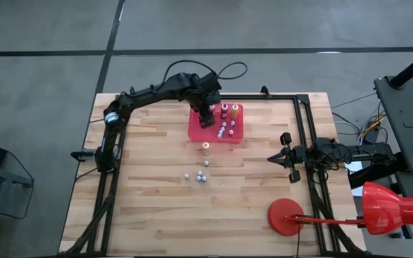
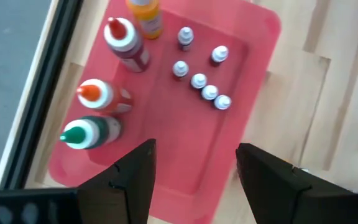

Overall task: Pick & Place food coloring
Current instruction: Put the large yellow food coloring bottle into the pink bin

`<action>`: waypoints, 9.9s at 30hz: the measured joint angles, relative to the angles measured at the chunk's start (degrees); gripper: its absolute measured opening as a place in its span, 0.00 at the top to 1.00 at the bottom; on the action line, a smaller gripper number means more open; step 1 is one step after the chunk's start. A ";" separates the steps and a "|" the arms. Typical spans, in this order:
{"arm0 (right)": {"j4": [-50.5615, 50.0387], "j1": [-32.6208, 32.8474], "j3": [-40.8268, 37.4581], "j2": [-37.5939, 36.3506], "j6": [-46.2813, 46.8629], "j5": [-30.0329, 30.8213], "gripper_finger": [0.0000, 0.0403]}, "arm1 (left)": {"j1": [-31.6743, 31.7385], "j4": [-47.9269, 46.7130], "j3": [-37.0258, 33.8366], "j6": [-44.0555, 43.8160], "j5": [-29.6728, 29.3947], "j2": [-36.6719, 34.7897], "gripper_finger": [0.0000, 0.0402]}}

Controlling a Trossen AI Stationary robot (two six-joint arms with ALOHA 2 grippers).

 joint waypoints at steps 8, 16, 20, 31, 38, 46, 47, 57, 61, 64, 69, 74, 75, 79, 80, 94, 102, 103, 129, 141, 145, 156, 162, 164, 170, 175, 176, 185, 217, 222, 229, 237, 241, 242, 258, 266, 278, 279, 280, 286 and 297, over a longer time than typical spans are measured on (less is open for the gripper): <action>-0.02 0.00 -0.02 -0.01 0.00 0.00 0.98 | -3.62 -0.70 -0.01 -0.67 0.04 -1.51 0.52; -0.01 0.00 0.00 -0.02 0.02 0.00 0.98 | -6.89 -5.94 -0.26 -0.24 0.07 -3.92 0.52; 0.01 -0.04 0.00 -0.04 0.01 0.00 0.98 | -8.55 -5.96 -1.81 -0.22 0.07 -6.36 0.52; 0.00 -0.03 0.00 -0.09 0.02 -0.01 0.98 | -11.08 -0.02 -17.23 -0.19 -0.02 -14.47 0.52; 0.00 -0.02 -0.01 -0.09 0.00 -0.02 0.98 | -11.29 7.24 -26.17 -0.10 -0.07 -17.47 0.52; -0.02 0.00 -0.02 -0.04 0.00 0.00 0.98 | -11.21 14.30 -30.82 1.84 -0.11 -17.29 0.52; 0.01 0.02 -0.02 -0.07 0.00 0.00 0.98 | -11.15 15.33 -31.66 2.13 -0.11 -17.24 0.52; -0.02 0.00 0.00 -0.07 0.02 -0.02 0.98 | -11.11 24.80 -37.81 1.24 -0.11 -17.17 0.52; 0.00 0.00 0.00 -0.07 0.00 -0.02 0.98 | -11.04 25.77 -38.20 1.19 -0.11 -17.17 0.52; 0.00 0.00 0.00 -0.07 0.02 -0.02 0.98 | -11.00 26.23 -38.20 0.61 0.03 -17.17 0.52; -0.02 0.00 -0.02 -0.07 0.02 -0.02 0.98 | -10.96 24.63 -36.17 -0.73 1.27 -17.17 0.52; 0.01 -0.01 -0.02 -0.07 0.00 -0.02 0.98 | -10.60 21.93 -32.80 -0.44 1.29 -16.11 0.52; -0.02 -0.02 -0.02 -0.07 0.00 -0.02 0.98 | -10.54 20.91 -32.24 -0.41 1.27 -15.66 0.52; -0.02 -0.02 -0.02 -0.08 0.00 -0.02 0.98 | -10.54 18.74 -29.40 -0.36 1.27 -12.65 0.52; 0.00 -0.04 -0.02 -0.05 0.00 0.06 0.98 | -10.54 17.82 -28.75 -0.34 1.29 -12.00 0.52; -0.01 0.00 -0.01 0.17 0.00 0.02 0.98 | -10.56 14.70 -25.30 0.94 1.20 -8.21 0.52; -0.02 0.00 -0.02 0.17 0.02 0.00 0.98 | -10.61 14.54 -25.04 1.34 1.15 -6.80 0.52; -0.02 0.00 -0.02 0.20 0.00 0.00 0.98 | -10.61 14.37 -25.04 1.34 1.16 -6.49 0.52; 0.00 -0.02 -0.02 0.27 0.00 -0.04 0.98 | -10.63 11.15 -20.84 1.65 1.22 -0.08 0.52; 0.00 -0.02 -0.01 0.28 0.00 -0.02 0.98 | -10.63 11.01 -20.84 1.67 1.24 -0.08 0.59; -0.02 -0.02 0.00 0.28 0.02 -0.02 0.98 | -10.63 11.00 -20.84 1.67 1.16 -0.11 0.69; -0.01 0.02 0.00 0.28 0.00 -0.02 0.98 | -9.82 6.69 -18.92 1.60 1.14 -1.15 0.75; 0.01 0.00 -0.02 0.28 0.00 0.00 0.98 | -8.39 -0.32 -11.32 2.12 1.07 -1.30 0.76; 0.01 0.02 -0.01 0.28 0.00 0.00 0.98 | -7.77 -2.37 -8.74 2.42 1.11 -1.30 0.76; 0.00 0.00 -0.01 0.28 0.00 -0.01 0.98 | -4.91 -6.60 -2.95 3.73 0.42 -1.30 0.76; 0.01 0.00 -0.02 0.28 0.02 0.00 0.98 | -2.20 -8.21 -0.91 3.78 -0.70 -1.30 0.76; 0.00 0.00 -0.02 0.28 0.00 0.00 0.98 | -1.68 -8.15 -0.82 3.84 -0.87 -1.30 0.76; -0.02 0.00 -0.02 0.28 0.00 0.00 0.98 | 2.55 -7.83 -1.06 6.25 -2.62 -1.30 0.76; 0.00 -0.02 -0.02 0.29 0.00 -0.01 0.98 | 7.69 1.92 -9.23 9.12 -3.87 1.23 0.76; 0.00 -0.02 -0.02 0.31 0.00 -0.02 0.98 | 8.15 3.80 -10.85 9.17 -3.87 1.23 0.76; 0.01 0.02 -0.02 0.28 0.00 0.00 0.98 | 8.66 6.31 -12.81 9.28 -4.03 1.23 0.76; 0.01 0.02 -0.02 0.31 0.00 -0.01 0.98 | 9.28 7.98 -13.13 11.65 -5.03 1.23 0.76; 0.01 0.00 -0.02 0.29 0.02 0.00 0.98 | 9.63 8.46 -13.35 11.77 -5.09 1.23 0.76; -0.01 0.00 -0.02 0.30 0.00 -0.02 0.98 | 9.71 8.79 -13.35 11.77 -5.10 1.22 0.76; -0.01 0.00 -0.02 0.30 0.00 -0.01 0.98 | 10.55 11.62 -14.28 12.24 -5.44 1.23 0.76; 0.00 -0.04 -0.02 0.29 0.02 -0.01 0.98 | 10.53 13.34 -17.21 12.23 -5.38 1.33 0.76; 0.00 -0.04 -0.02 0.30 0.02 0.00 0.98 | 10.89 14.93 -17.22 12.42 -6.47 1.37 0.76; -0.02 -0.04 -0.02 0.28 0.00 0.00 0.98 | 10.94 15.10 -17.22 12.60 -6.60 1.37 0.76; -0.01 -0.03 -0.01 0.31 0.00 -0.01 0.98 | 10.99 15.17 -17.22 12.75 -6.62 1.37 0.76; -0.01 -0.02 -0.02 0.29 0.01 -0.01 0.98 | 11.10 15.19 -17.22 12.82 -6.67 1.37 0.76; -0.02 -0.02 -0.02 0.30 0.00 -0.02 0.98 | 11.10 15.34 -17.22 13.41 -6.91 1.37 0.69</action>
